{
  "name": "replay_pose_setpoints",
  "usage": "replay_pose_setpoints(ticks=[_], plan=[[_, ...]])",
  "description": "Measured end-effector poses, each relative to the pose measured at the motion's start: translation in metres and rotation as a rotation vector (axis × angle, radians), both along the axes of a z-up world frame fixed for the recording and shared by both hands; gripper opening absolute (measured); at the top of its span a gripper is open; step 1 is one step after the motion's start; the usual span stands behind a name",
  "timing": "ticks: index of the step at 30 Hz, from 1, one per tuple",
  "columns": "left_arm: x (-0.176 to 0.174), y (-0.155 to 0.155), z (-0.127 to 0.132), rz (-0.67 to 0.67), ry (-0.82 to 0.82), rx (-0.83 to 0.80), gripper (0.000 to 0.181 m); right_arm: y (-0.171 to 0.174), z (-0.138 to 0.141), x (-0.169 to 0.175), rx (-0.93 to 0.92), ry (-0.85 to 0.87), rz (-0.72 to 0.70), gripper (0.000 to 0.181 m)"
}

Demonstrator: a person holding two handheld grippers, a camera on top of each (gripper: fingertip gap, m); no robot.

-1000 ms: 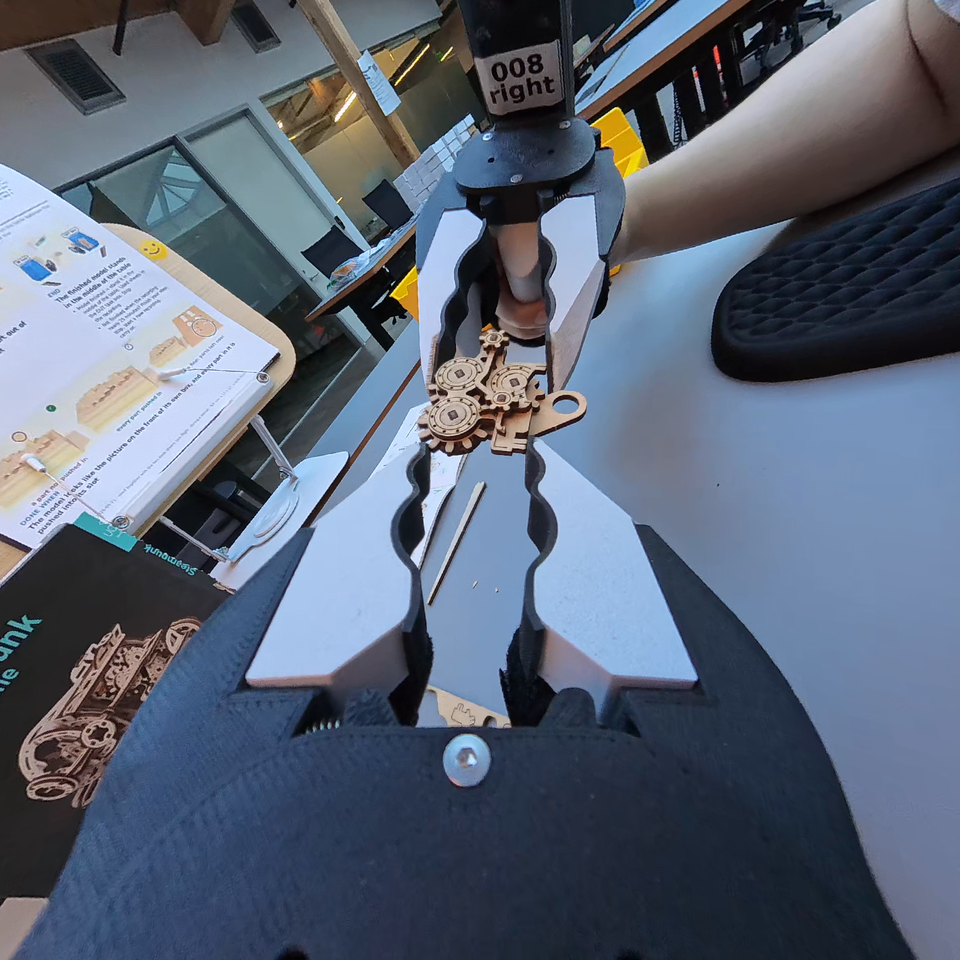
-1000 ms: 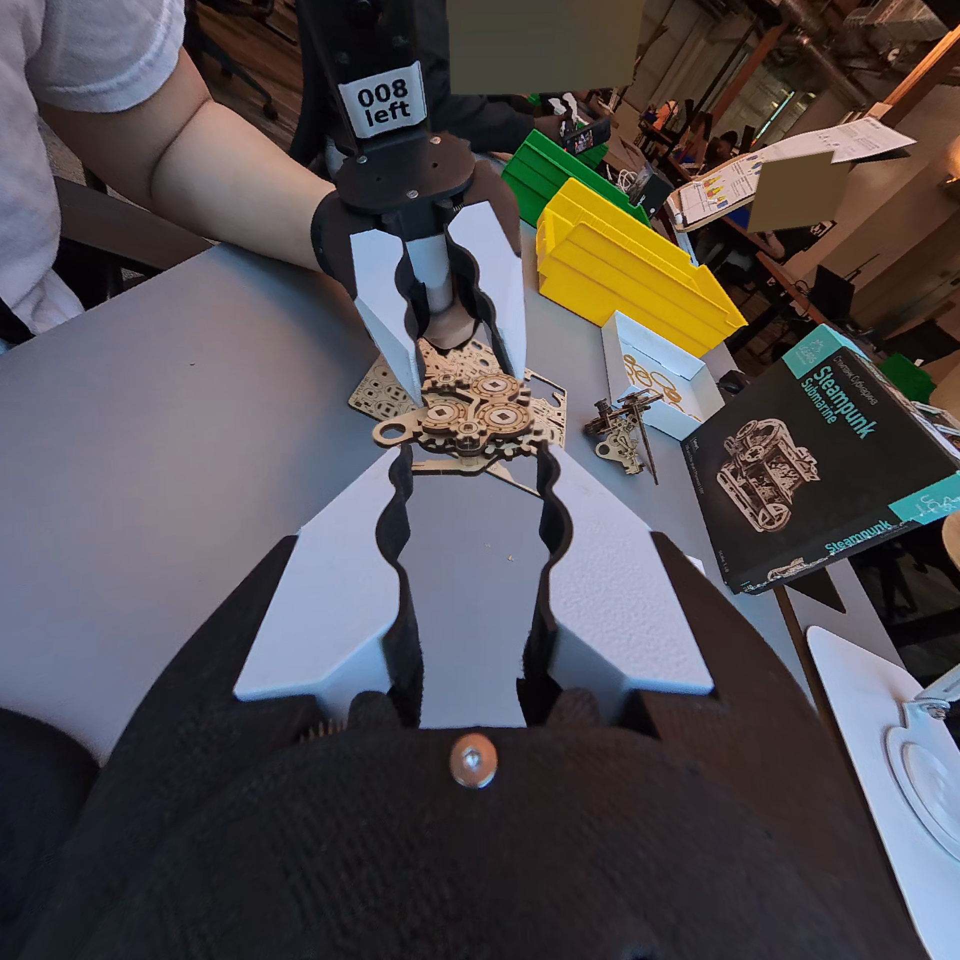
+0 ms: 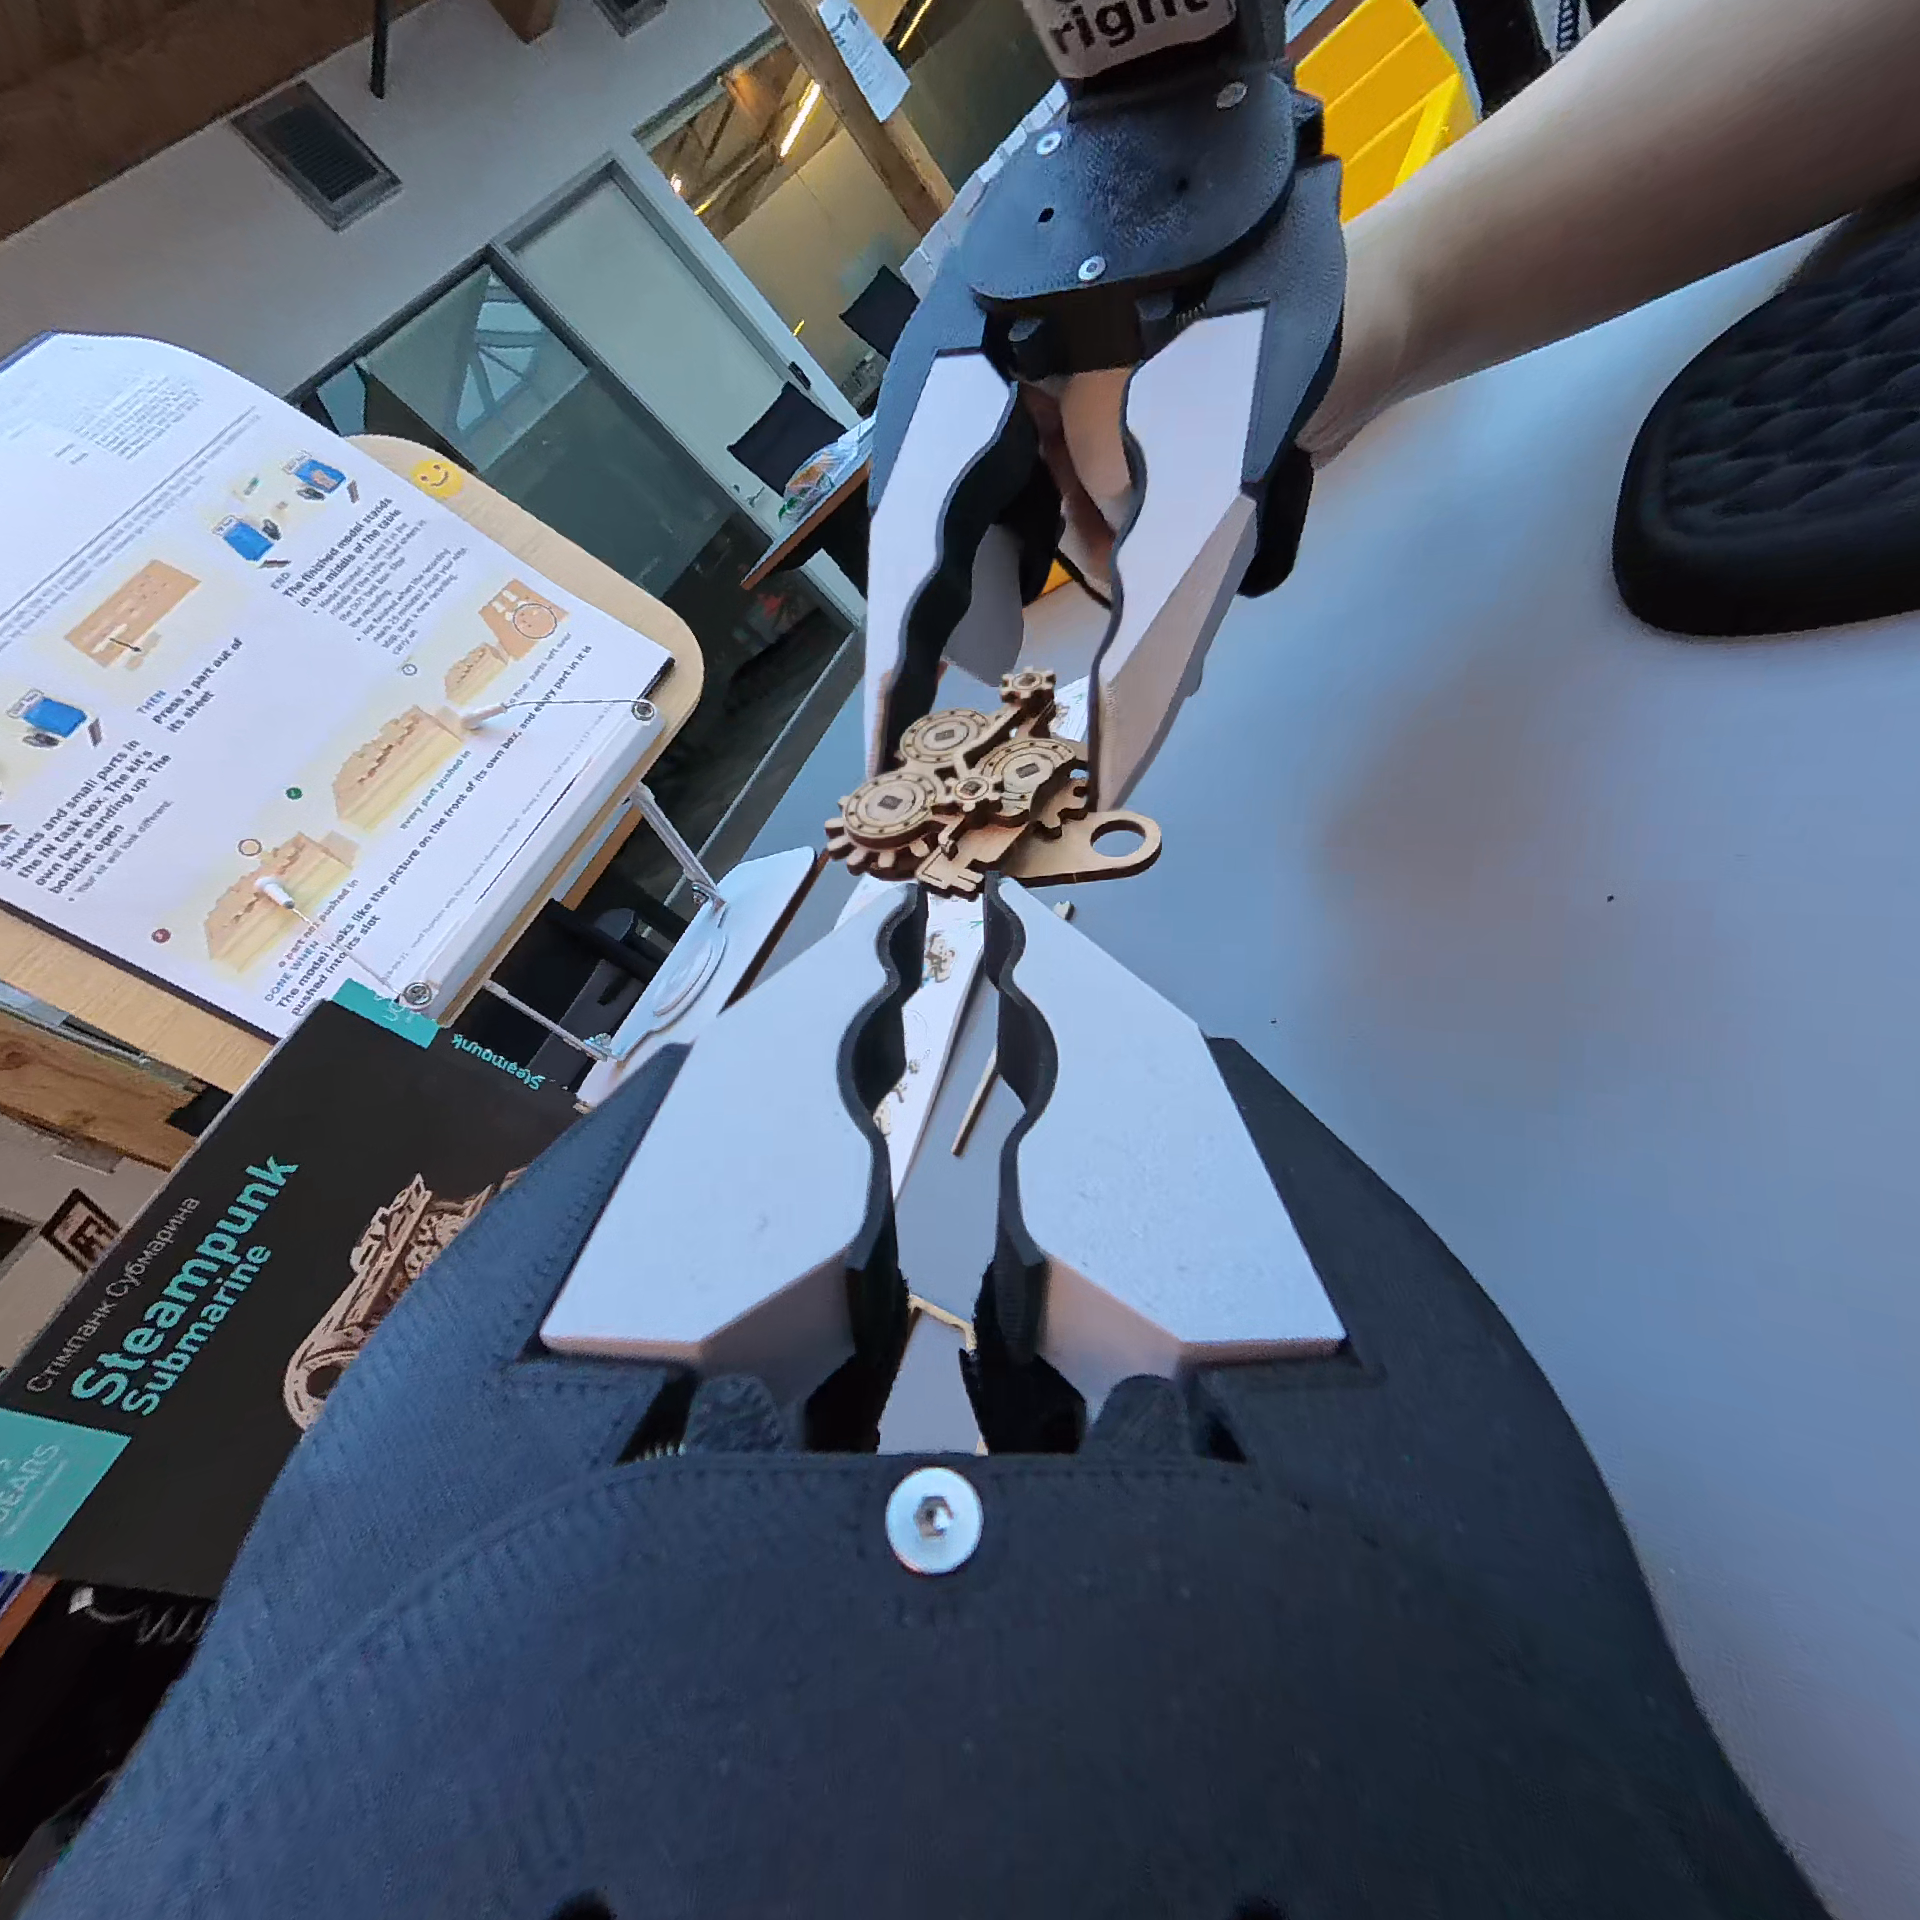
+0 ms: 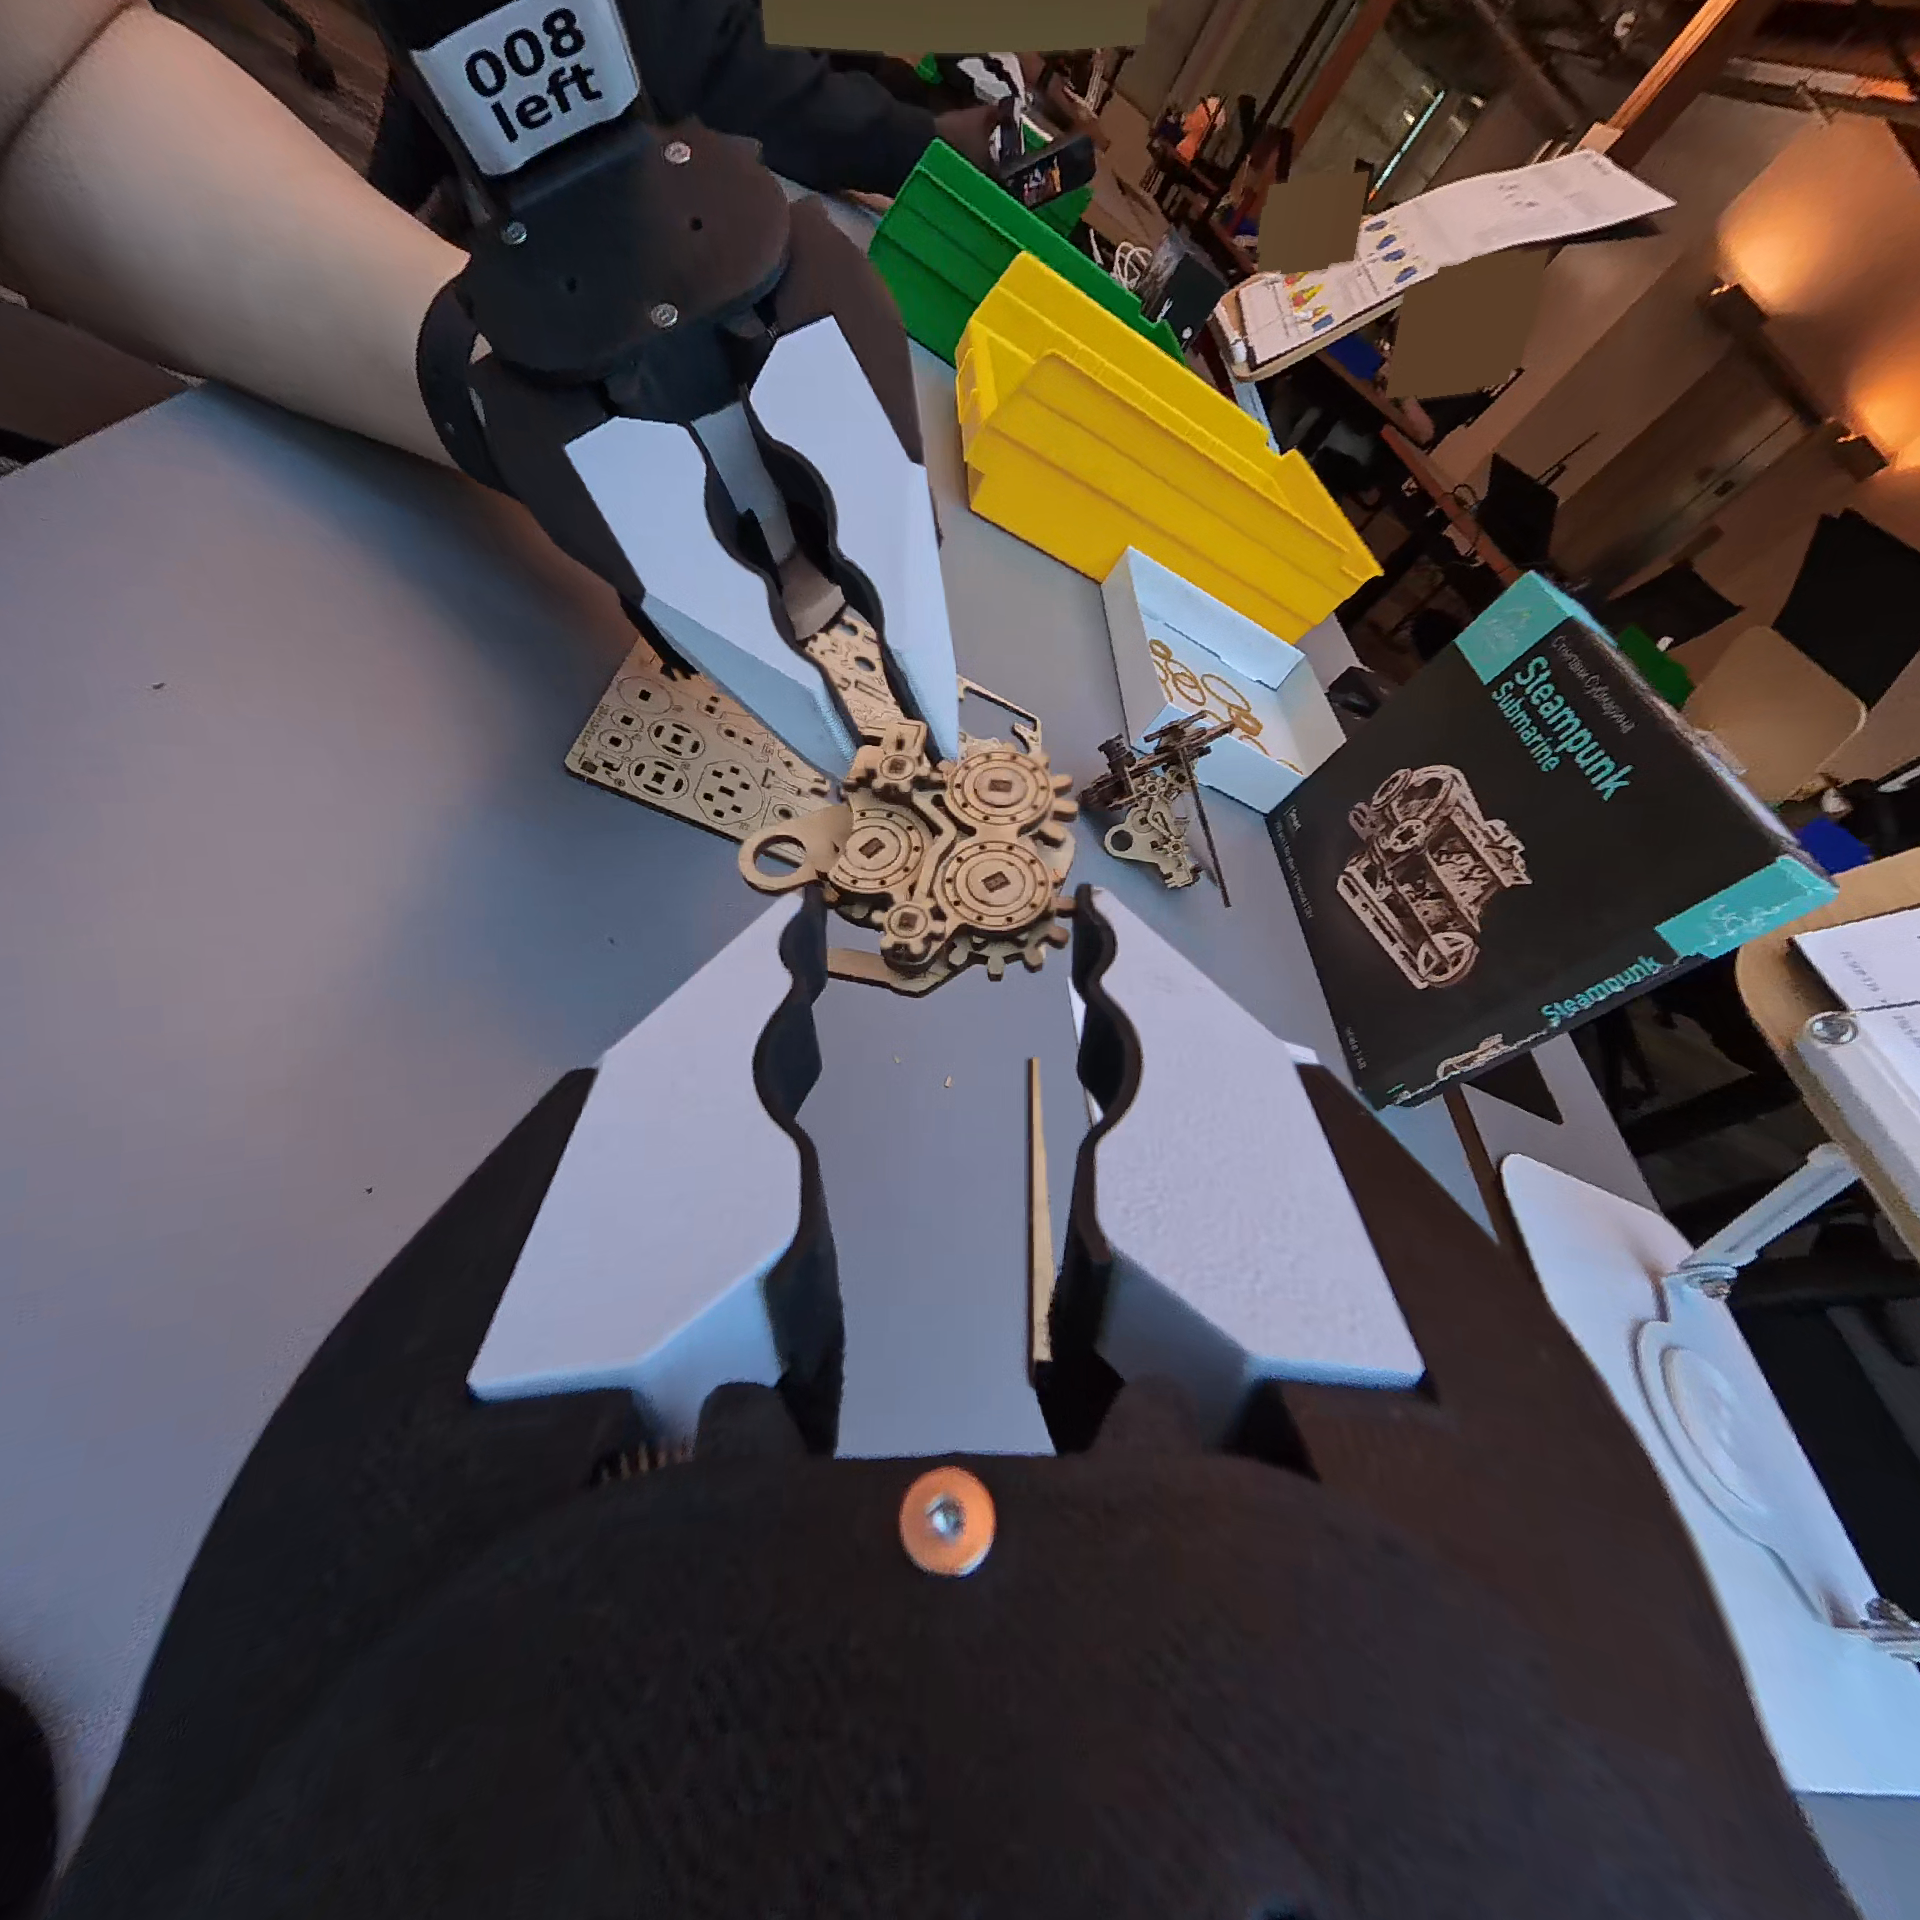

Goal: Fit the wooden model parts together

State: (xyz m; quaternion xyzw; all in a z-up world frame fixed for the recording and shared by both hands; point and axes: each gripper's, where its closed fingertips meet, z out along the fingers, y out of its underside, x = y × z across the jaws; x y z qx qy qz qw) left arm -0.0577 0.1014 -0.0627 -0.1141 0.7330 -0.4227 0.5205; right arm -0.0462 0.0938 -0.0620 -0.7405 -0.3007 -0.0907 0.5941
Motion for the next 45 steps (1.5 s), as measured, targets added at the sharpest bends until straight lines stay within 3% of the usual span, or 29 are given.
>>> replay_pose_setpoints(ticks=[5,9,15,17,25,28,37,45], plan=[[0.0,0.001,0.004,-0.005,0.009,-0.053,0.008,0.0,0.004,0.001,0.016,-0.005,-0.016,0.046],[0.003,0.008,0.013,0.036,-0.029,-0.091,0.037,-0.002,0.004,-0.001,0.003,-0.001,0.003,0.045],[-0.012,-0.006,0.008,-0.117,0.071,-0.093,0.048,-0.01,-0.006,-0.017,-0.057,-0.081,0.103,0.046],[-0.019,-0.012,0.005,-0.172,0.135,-0.109,0.059,-0.012,-0.013,-0.021,-0.1,-0.114,0.12,0.046],[-0.023,-0.022,-0.017,-0.21,0.19,-0.028,0.052,-0.012,-0.019,-0.028,-0.138,-0.108,0.138,0.046],[-0.024,-0.022,-0.016,-0.213,0.184,-0.026,0.042,-0.014,-0.02,-0.031,-0.148,-0.085,0.161,0.046],[-0.026,-0.021,-0.019,-0.222,0.206,0.005,0.041,-0.016,-0.023,-0.032,-0.153,-0.075,0.18,0.046],[-0.03,-0.026,-0.011,-0.262,0.213,-0.063,0.041,-0.022,-0.018,-0.037,-0.141,-0.064,0.231,0.054]])
